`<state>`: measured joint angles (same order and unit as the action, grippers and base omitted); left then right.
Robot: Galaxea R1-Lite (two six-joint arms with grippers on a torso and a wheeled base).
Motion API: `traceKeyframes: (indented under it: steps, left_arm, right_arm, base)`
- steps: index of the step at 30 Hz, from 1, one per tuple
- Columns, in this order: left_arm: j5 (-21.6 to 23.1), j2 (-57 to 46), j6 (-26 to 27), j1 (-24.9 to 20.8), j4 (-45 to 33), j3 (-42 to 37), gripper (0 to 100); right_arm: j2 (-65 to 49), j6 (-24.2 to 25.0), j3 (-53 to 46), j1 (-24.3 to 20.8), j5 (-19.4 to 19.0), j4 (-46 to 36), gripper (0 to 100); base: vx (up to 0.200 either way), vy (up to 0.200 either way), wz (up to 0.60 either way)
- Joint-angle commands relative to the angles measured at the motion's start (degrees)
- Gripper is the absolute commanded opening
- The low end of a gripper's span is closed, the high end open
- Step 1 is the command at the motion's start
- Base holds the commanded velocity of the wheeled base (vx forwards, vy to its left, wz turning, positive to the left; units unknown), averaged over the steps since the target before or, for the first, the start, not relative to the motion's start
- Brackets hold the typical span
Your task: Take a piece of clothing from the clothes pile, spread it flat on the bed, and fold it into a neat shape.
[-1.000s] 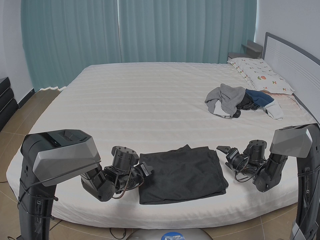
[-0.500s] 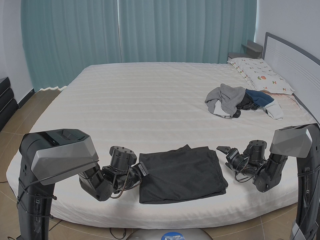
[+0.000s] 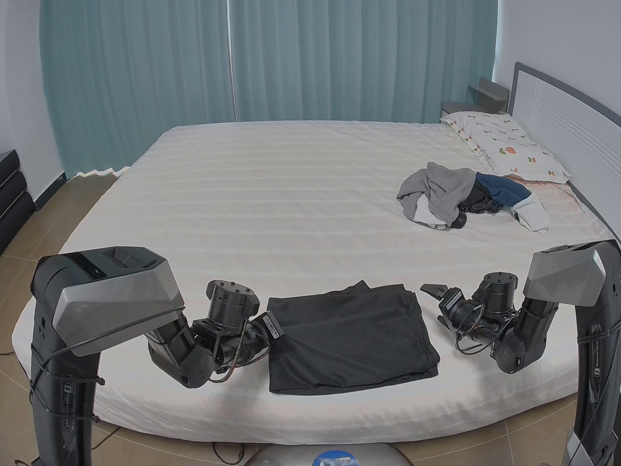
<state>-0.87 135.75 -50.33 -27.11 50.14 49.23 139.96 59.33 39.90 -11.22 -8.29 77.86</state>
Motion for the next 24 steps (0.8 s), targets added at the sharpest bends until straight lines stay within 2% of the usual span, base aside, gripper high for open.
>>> traceKeyframes:
  steps: [1, 18, 24]
  left_arm:
    - [-0.01, -0.31, -0.03, 0.31, -0.04, -0.09, 0]
    - [-0.01, -0.40, -0.03, 0.39, -0.04, -0.36, 0]
    - [-0.01, -0.40, -0.03, 0.39, -0.04, -0.45, 0]
  right_arm:
    - [0.14, -0.01, 0.00, -0.03, -0.06, 0.63, 100]
    - [0.49, -0.36, -0.61, -1.00, 0.47, 1.06, 100]
    - [0.66, -0.44, -1.58, -3.81, 1.61, 1.15, 100]
  base:
    - [0.000, 0.200, 0.00]
    - [0.000, 0.200, 0.00]
    - [0.000, 0.200, 0.00]
